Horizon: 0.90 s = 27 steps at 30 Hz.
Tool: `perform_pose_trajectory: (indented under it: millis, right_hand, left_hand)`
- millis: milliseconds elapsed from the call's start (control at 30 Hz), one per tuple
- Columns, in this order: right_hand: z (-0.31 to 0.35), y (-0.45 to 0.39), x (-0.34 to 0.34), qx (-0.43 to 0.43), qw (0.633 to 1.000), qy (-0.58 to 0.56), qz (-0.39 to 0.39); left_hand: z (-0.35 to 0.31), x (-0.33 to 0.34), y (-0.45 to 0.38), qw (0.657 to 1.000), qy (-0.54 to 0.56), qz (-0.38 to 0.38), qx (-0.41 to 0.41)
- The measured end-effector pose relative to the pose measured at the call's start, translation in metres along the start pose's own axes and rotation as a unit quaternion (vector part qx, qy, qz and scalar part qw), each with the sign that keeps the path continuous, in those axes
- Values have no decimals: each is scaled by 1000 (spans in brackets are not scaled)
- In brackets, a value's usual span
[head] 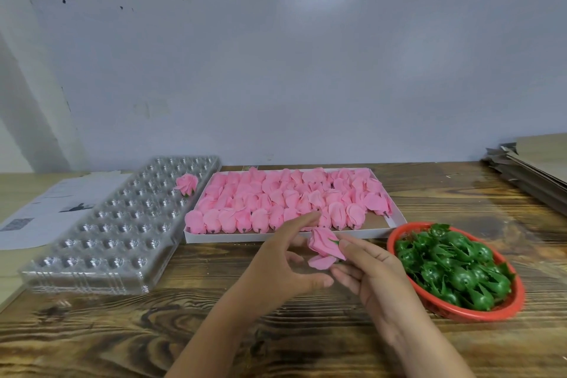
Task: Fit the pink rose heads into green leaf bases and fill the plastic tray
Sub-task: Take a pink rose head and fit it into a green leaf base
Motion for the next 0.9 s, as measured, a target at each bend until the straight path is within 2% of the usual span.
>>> perform_pose_trajectory:
  millis: [133,300,433,667,900]
  right_hand:
    - [-2,1,3,3,1000,2,11]
    - [-2,-1,3,-2,1000,13,12]
    - [-1,0,2,-4,1000,23,17]
    - [-2,0,2,2,999,27,23]
    - [-2,1,3,1,999,34,14]
  left_hand:
    - [0,2,-3,1000,-12,-5,-2]
    - [5,1,-4,997,66,-30,-20]
    - [2,-1,-4,995,95,-22,-16]
    - [-1,-3,-6,995,93,-32,-14]
    - [2,4,-5,995,100,-12,-24]
Point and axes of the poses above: each hand's wrist, its own y-axis away from the middle knuckle, its own x-axis out of the palm, z = x × y, the point moved 7 cm from there along -y, towards the middle knuckle, and after that the axes turned 2 degrees about -y, right-handed, at the moved point
